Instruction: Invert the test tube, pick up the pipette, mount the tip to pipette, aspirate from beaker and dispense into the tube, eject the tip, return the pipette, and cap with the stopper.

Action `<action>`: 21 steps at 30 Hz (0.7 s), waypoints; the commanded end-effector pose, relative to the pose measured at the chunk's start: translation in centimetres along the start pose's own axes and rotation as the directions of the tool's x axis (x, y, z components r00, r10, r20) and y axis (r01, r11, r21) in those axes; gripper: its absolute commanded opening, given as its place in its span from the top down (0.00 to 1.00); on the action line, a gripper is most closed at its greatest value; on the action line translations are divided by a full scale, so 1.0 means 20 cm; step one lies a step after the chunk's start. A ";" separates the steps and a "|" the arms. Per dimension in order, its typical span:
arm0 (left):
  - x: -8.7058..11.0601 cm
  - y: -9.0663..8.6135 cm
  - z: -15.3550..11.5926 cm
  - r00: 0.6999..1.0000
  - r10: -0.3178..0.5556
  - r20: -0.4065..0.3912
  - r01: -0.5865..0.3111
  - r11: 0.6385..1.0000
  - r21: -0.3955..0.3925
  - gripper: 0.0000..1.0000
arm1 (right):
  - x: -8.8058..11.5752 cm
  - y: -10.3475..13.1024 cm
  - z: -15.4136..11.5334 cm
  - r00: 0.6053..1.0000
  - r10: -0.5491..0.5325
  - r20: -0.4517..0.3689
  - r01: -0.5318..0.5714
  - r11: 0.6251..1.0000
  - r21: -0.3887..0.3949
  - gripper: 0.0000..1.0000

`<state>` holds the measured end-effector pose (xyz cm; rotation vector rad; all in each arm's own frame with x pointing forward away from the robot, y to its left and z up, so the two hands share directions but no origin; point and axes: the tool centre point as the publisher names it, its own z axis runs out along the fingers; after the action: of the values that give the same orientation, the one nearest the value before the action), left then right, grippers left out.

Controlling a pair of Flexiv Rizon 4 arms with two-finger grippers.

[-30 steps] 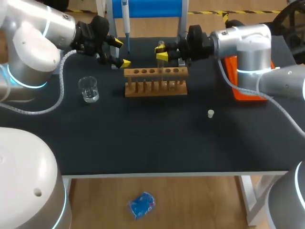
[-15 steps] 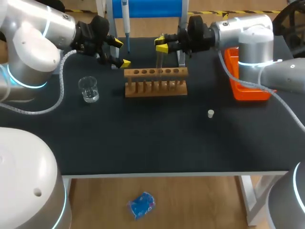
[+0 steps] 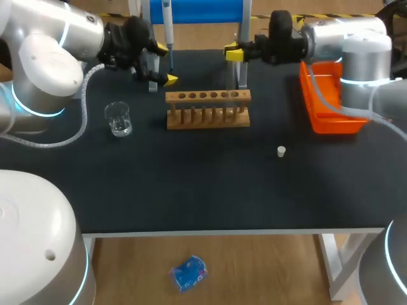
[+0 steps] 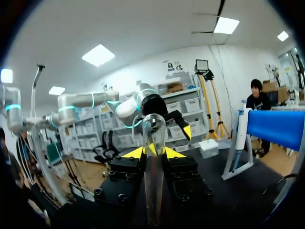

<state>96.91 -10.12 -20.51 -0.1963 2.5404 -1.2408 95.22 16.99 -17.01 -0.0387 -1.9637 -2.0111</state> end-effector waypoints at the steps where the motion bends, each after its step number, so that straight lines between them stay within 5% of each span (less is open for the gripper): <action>1: 0.13 -0.07 -0.10 0.921 0.302 0.246 -0.304 0.952 -0.031 0.00 | 0.07 0.00 -0.03 0.933 0.339 -0.122 -0.356 0.919 -0.172 1.00; 15: 0.13 -0.07 -0.10 0.921 0.302 0.246 -0.304 0.952 -0.031 0.00 | 0.07 0.00 -0.03 0.933 0.339 -0.122 -0.356 0.919 -0.172 1.00; 16: 0.13 -0.09 -0.11 0.907 0.317 0.276 -0.339 0.940 0.035 0.00 | 0.07 0.00 -0.03 0.933 0.339 -0.122 -0.356 0.919 -0.172 1.00; 19: 0.19 -0.10 -0.10 0.672 0.621 0.403 -0.677 0.736 -0.004 0.00 | 0.11 0.04 -0.05 0.820 0.558 -0.129 -0.573 0.796 -0.197 1.00; 21: 0.22 -0.10 -0.09 0.577 0.702 0.417 -0.773 0.635 0.001 0.00 | 0.13 0.05 -0.04 0.764 0.629 -0.145 -0.645 0.741 -0.186 1.00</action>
<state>92.83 -11.39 -17.67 0.1777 2.1917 -0.9885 93.71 15.73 -15.93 -0.4193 -1.4828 -1.8559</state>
